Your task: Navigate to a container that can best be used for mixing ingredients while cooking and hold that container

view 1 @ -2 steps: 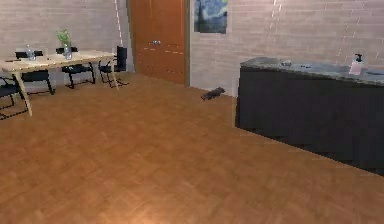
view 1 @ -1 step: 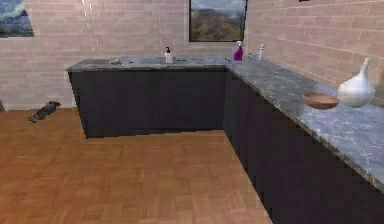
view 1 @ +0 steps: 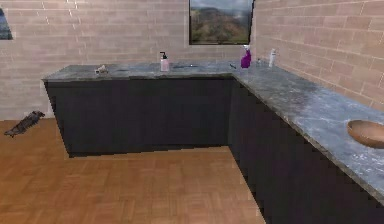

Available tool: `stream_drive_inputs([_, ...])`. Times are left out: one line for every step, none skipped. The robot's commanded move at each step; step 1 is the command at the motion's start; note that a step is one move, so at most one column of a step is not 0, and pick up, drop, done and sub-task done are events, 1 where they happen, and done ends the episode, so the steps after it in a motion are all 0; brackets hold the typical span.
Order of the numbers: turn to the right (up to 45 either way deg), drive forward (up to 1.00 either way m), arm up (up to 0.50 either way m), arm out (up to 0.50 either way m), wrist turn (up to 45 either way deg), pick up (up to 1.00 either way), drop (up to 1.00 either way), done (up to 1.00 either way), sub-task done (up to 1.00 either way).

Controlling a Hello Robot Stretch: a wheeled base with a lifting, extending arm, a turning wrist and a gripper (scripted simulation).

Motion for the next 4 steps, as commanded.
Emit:
stream_drive_inputs([-42.0, 0.0, 0.0, 0.0, 0.0, 0.0, 0.0, 0.0, 0.0])
stream_drive_inputs([45.0, 0.0, 0.0, 0.0, 0.0, 0.0, 0.0, 0.0, 0.0])
stream_drive_inputs([3.0, 0.0, 0.0, 0.0, 0.0, 0.0, 0.0, 0.0, 0.0])
stream_drive_inputs([0.0, 1.0, 0.0, 0.0, 0.0, 0.0, 0.0, 0.0, 0.0])
